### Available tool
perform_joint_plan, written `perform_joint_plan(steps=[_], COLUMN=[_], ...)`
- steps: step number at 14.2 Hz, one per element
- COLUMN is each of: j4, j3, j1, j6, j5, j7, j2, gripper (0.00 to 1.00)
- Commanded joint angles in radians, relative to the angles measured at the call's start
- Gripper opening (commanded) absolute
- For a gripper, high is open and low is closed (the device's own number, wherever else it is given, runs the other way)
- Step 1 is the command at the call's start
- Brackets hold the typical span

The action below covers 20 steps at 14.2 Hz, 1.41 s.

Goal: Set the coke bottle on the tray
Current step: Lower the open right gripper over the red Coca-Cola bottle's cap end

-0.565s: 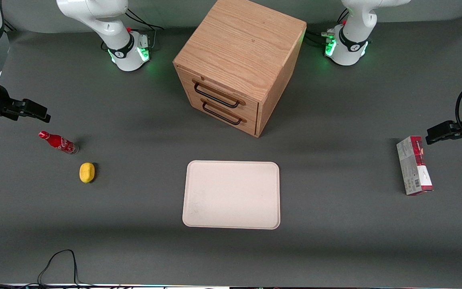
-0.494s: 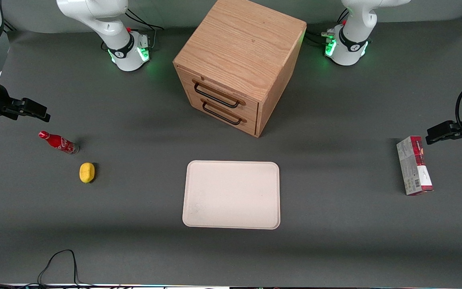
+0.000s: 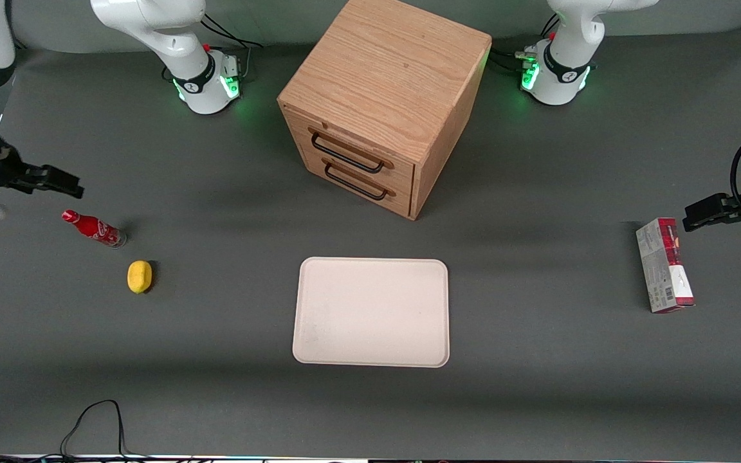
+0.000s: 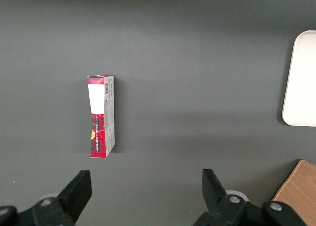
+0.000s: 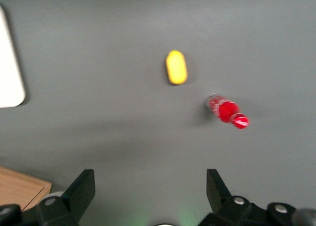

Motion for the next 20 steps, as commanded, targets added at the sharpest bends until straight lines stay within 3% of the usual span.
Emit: perform_joint_plan(steps=[1, 5, 8, 15, 16, 17, 20], j4=[-0.17, -0.44, -0.542, -0.623, -0.623, -0.623, -0.62], j3=[-0.109, -0.262, -0.284, -0.305, -0.304, -0.304, -0.304], j1=[0.001, 0.0, -0.005, -0.003, -0.002, -0.003, -0.003], j6=[0.156, 0.522, 0.733, 0.816, 0.821, 0.828, 0.831], j5=[-0.031, -0.019, -0.019, 0.038, 0.038, 0.046, 0.073], j7=[-0.155, -0.373, -0.429, -0.463, -0.463, -0.463, -0.463], j2=[-0.037, -0.038, 0.009, 0.029, 0.032, 0.034, 0.049], gripper=[1.0, 1.0, 1.0, 0.99, 0.94, 0.8, 0.14])
